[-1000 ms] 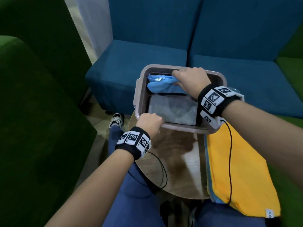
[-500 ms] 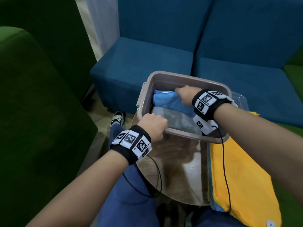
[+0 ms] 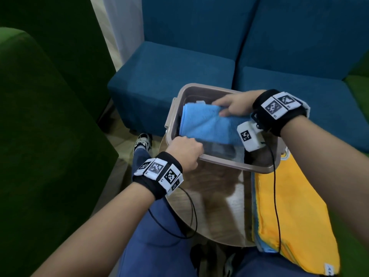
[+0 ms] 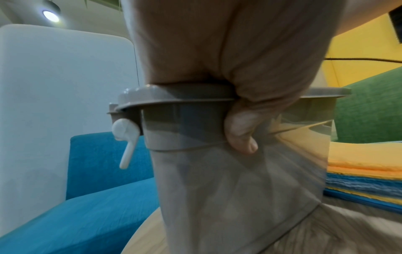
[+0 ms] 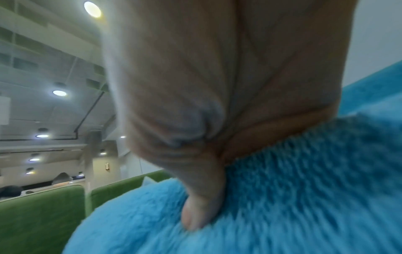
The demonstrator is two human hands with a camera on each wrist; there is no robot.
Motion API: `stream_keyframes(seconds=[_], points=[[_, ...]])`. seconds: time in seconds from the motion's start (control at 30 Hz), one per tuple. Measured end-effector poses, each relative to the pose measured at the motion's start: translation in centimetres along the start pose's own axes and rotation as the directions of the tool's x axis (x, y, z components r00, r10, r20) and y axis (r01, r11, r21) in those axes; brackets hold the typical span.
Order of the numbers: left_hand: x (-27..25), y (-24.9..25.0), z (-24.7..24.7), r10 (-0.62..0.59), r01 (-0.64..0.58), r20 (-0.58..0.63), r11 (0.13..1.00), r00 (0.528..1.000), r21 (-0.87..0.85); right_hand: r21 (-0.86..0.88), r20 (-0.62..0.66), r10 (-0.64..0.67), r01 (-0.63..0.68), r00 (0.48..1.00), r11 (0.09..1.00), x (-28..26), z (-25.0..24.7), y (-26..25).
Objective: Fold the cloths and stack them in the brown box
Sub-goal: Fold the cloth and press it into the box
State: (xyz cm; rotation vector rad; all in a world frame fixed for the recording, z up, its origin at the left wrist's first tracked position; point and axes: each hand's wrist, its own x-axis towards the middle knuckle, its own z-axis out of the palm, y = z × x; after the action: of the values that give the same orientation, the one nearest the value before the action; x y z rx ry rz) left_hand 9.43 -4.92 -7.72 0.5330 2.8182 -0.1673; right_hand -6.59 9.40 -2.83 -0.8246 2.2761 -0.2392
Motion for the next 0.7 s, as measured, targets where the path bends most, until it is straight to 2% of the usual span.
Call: stream_keyframes(seconds=[0.07, 0.1, 0.17, 0.3, 0.4, 0.5, 0.53, 0.63, 0.67, 0.7], points=[[0.0, 0.0, -0.1, -0.003, 0.003, 0.008, 1.0, 1.0, -0.009, 0.239, 0.259, 0.068, -0.132, 0.964, 0.962, 0.9, 1.6, 1.1], [-0.1, -0.1, -0.2, -0.003, 0.003, 0.013, 1.0, 1.0, -0.01, 0.3, 0.342, 0.092, -0.202, 0.935, 0.932, 1.4, 2.5, 1.8], [-0.1, 0.0, -0.1, 0.002, -0.002, 0.017, 1.0, 1.0, -0.007, 0.307, 0.385, 0.148, -0.278, 0.911, 0.91, 2.2, 4.1, 2.7], [0.0, -0.1, 0.1, 0.006, -0.006, 0.017, 1.0, 1.0, -0.013, 0.301, 0.299, 0.192, -0.283, 0.935, 0.911, 3.5, 5.2, 2.9], [0.2, -0.2, 0.0, 0.007, -0.007, 0.013, 0.999, 1.0, -0.037, 0.286, 0.314, 0.149, -0.243, 0.938, 0.927, 3.7, 5.2, 2.1], [0.3, -0.3, -0.1, 0.009, -0.008, 0.009, 0.999, 1.0, -0.042, 0.229, 0.308, 0.167, -0.244, 0.937, 0.942, 3.6, 5.3, 2.0], [0.3, -0.3, -0.1, 0.007, -0.007, 0.011, 0.999, 1.0, -0.042, 0.177, 0.274, 0.178, -0.232, 0.945, 0.956, 3.6, 5.2, 2.1], [0.4, -0.4, -0.3, -0.007, 0.007, 0.008, 0.999, 1.0, -0.035, 0.015, 0.009, 0.191, -0.192, 0.981, 0.981, 3.9, 4.5, 2.5], [0.5, -0.4, -0.4, -0.009, 0.009, 0.007, 0.999, 1.0, -0.032, 0.005, -0.025, 0.19, -0.19, 0.981, 0.982, 4.0, 4.5, 2.6], [0.5, -0.3, -0.5, -0.012, 0.012, 0.006, 0.999, 1.0, -0.03, -0.007, 0.0, 0.207, -0.207, 0.978, 0.978, 3.9, 4.6, 2.5]])
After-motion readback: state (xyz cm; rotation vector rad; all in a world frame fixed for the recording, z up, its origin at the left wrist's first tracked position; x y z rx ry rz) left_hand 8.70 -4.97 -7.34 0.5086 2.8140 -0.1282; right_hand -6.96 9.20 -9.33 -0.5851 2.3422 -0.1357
